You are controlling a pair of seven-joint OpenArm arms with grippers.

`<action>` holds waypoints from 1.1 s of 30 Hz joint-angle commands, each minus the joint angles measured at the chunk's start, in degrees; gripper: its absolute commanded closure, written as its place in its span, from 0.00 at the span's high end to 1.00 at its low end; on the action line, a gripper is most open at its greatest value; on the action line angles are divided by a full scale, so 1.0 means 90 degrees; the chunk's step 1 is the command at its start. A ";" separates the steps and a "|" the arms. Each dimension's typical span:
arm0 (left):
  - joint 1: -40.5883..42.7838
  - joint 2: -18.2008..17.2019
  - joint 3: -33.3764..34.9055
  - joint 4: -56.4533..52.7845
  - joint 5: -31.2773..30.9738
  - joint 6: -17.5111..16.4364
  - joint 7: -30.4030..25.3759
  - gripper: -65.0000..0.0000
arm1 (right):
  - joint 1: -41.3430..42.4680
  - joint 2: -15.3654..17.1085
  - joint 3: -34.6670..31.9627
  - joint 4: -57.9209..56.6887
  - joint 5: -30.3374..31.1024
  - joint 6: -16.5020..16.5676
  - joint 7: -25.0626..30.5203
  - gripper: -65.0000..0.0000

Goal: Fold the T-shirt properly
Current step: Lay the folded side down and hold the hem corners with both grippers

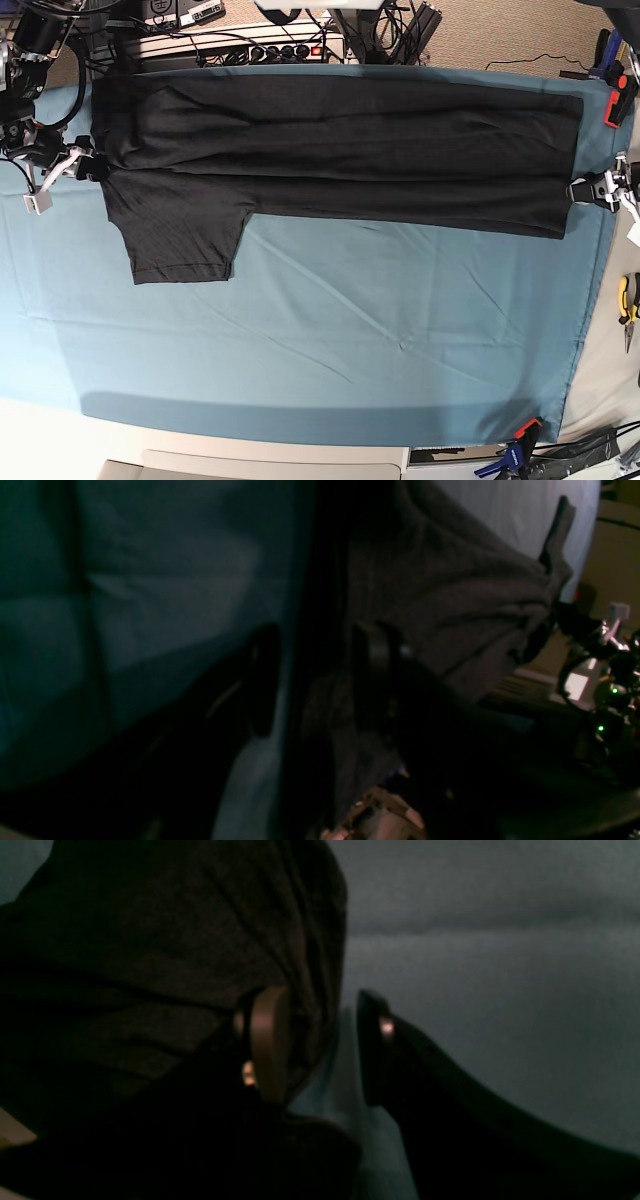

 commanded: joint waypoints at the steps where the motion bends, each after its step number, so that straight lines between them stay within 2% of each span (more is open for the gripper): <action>1: -0.0100 -0.0197 -0.0041 0.0068 -0.0093 -0.0048 -0.0036 0.39 | 0.0073 0.0194 0.0073 0.0085 0.0102 0.0009 0.0197 0.36; 8: -0.0104 -0.0296 -0.0041 0.0083 -0.0093 -0.0048 -0.0046 0.39 | 0.0471 0.0194 0.0525 0.0085 0.0100 0.0009 0.0474 0.36; 12: -0.0104 -0.0316 -0.0041 0.0236 -0.0093 -0.0048 -0.0044 0.39 | 0.1078 0.0192 0.1022 0.0085 0.0080 0.0009 0.0583 0.36; 15: -0.0102 -0.0316 -0.0041 0.0515 -0.0093 -0.0048 -0.0036 0.39 | 0.1586 0.0141 0.1095 0.0070 -0.0245 0.0009 0.0600 0.39; 20: -0.0104 -0.0313 -0.0041 0.1166 -0.0093 -0.0048 -0.0022 0.39 | 0.2178 -0.0381 0.1083 0.0027 -0.1127 0.0009 0.1134 0.40; 26: -0.0124 -0.0316 -0.0041 0.1831 -0.0093 -0.0048 -0.0015 0.39 | 0.2720 -0.1190 0.1083 -0.0928 -0.1666 0.0009 0.1860 0.40; 29: -0.0119 -0.0313 -0.0041 0.1889 -0.0093 -0.0048 -0.0012 0.39 | 0.3048 -0.1345 0.1083 -0.1700 -0.1877 0.0009 0.2178 0.40; 33: -0.0119 -0.0313 -0.0041 0.1889 -0.0093 -0.0048 -0.0024 0.39 | 0.3543 -0.1362 0.1083 -0.2725 -0.2130 0.0009 0.2470 0.40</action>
